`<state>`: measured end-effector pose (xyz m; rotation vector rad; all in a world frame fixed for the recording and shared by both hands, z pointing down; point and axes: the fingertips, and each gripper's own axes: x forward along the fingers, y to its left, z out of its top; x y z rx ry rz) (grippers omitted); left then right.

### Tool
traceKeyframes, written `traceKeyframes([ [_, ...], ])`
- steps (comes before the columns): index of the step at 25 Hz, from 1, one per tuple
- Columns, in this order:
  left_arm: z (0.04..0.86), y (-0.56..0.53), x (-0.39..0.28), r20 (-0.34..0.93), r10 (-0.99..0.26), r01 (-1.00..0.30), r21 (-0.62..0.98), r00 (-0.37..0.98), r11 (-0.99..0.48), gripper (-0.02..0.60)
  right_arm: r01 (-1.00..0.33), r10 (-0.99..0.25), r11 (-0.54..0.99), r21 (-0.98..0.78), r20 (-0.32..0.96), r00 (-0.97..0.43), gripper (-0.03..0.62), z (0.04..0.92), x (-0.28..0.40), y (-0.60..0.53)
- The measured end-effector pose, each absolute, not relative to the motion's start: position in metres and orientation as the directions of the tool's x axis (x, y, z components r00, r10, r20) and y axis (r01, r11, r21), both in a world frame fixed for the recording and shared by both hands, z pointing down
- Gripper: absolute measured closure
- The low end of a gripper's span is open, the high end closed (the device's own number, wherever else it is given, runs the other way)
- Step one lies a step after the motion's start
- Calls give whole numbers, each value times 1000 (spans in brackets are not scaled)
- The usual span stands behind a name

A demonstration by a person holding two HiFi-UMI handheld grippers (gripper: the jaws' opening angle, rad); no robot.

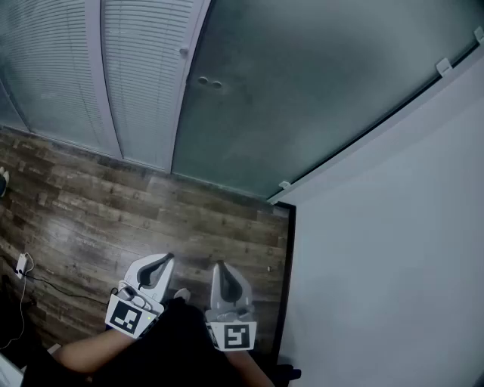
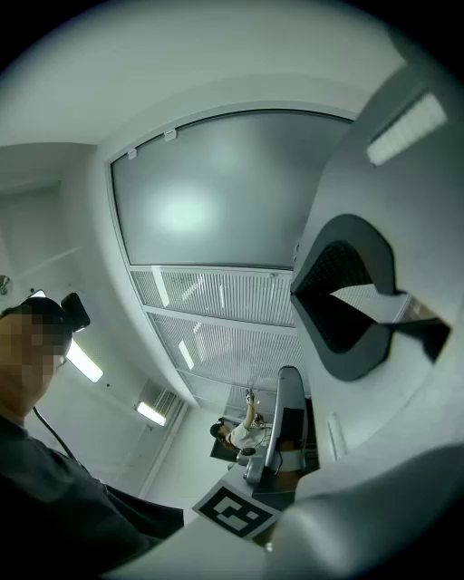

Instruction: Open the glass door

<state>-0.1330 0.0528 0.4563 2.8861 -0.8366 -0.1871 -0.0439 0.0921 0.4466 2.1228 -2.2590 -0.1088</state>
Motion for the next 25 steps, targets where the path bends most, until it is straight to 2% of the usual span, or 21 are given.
traceKeyframes([
  [11,451,57,-138,-135,-560,-545,136,817,-827,581,-996,-996,77,53,-34,-79,592,455,-37,103],
  [17,453,62,-126,-113,-567,-559,100,816,-823,581,-996,-996,88,20,-28,-88,592,460,-26,108],
  [25,439,53,-122,-178,-618,-611,99,765,-785,581,-991,-990,133,-1,-52,-132,592,450,-11,110],
])
